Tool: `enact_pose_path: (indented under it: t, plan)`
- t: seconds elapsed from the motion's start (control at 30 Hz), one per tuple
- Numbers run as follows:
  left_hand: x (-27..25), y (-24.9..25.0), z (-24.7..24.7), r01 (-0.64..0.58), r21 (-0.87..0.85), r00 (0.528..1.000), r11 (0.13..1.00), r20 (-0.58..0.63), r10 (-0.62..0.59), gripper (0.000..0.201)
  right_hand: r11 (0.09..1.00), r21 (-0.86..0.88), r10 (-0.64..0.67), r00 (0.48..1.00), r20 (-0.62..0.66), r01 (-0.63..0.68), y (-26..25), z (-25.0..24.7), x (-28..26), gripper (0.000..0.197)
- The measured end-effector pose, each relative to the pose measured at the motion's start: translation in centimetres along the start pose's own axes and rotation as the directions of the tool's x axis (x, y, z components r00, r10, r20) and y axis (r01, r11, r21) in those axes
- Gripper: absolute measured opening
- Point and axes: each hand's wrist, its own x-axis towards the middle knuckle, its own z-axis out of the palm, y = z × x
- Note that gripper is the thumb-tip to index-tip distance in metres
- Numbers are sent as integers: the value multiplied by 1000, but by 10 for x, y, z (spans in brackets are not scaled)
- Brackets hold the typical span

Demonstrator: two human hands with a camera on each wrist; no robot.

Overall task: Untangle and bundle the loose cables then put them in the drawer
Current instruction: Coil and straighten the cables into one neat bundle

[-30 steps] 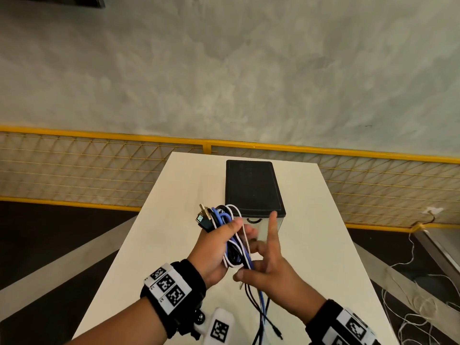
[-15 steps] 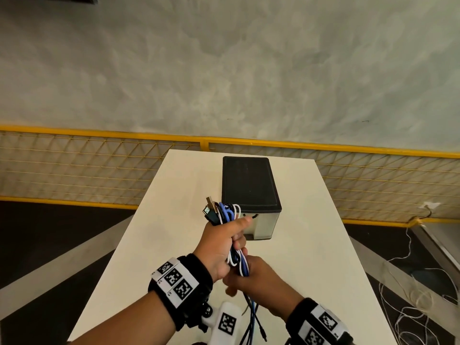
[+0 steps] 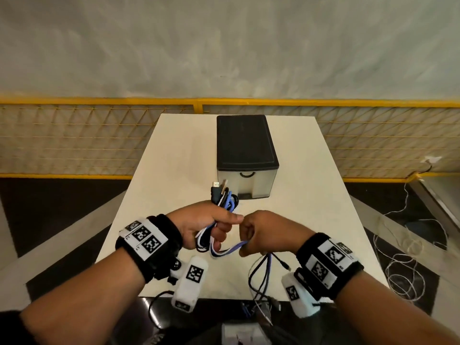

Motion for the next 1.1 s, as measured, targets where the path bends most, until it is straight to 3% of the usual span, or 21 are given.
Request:
enact_pose_path:
  t: [0.17, 0.27, 0.4, 0.53, 0.67, 0.87, 1.03, 1.1]
  plan:
    - [0, -16, -1, 11, 195, 1000, 981, -13, -9, 14, 976, -212, -79, 988, -135, 50, -12, -12, -4, 19]
    - [1, -23, -2, -18, 243, 1000, 970, -18, 23, 26, 993, -109, -61, 979, -197, 40, -14, -10, -3, 32]
    - [0, -33, 11, -129, 369, 990, 920, -11, 144, 13, 998, -31, -65, 980, -191, 60, -17, -13, -2, 48]
    - [7, -41, 14, -210, 369, 962, 906, -88, 259, 12, 996, -33, -82, 989, -119, 78, -14, -12, 1, 55]
    - [12, -41, 7, -278, 318, 924, 906, -170, 343, 17, 973, 205, -85, 992, -90, 102, -9, -13, 1, 53]
    - [11, -32, -1, -371, 138, 846, 918, -358, 396, 1, 957, 282, -22, 987, -161, 67, 7, -14, 0, 17]
    - [15, -35, -6, -356, 166, 848, 920, -357, 393, 17, 964, 263, 10, 979, -205, 45, 4, -13, 1, 22]
    - [15, -33, -4, -354, 171, 856, 919, -337, 392, 19, 940, 334, 13, 973, -228, 66, 4, -15, 2, 21]
